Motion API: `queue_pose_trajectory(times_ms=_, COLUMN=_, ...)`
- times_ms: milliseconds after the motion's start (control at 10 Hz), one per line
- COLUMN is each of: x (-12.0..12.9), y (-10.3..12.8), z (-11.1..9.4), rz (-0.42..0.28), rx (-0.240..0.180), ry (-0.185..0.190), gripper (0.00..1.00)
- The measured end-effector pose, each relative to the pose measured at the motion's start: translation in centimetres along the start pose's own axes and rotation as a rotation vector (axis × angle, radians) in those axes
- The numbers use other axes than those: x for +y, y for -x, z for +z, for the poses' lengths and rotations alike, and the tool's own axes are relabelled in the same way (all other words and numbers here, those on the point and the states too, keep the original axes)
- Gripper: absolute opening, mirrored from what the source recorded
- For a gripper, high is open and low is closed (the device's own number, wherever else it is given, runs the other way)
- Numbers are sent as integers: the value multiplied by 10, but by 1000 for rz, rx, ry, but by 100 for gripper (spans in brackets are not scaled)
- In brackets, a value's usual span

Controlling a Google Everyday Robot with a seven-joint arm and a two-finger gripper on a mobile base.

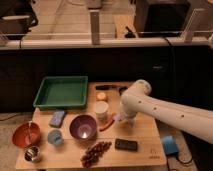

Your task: Place towel in red bowl

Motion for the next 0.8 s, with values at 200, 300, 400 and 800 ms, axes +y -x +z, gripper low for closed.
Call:
queue_pose_trajectory(times_ms=200, x=-6, y=12, z=-3, rz=-24, rx=-5, ry=-2, gripper=3)
queue_pose_trajectory(times_ms=300, x=-8, y=17, z=-3, rz=-34, rx=-8, ry=-1, gripper=3)
queue_pose_trajectory(times_ms=400, x=-12, y=26, z=-3, rz=-49, rx=-16, ry=-1, gripper=3)
queue_pose_trajectory(times_ms=800, x=-23, y=52, z=-14, rz=-80, rx=-36, ry=-15, gripper=3)
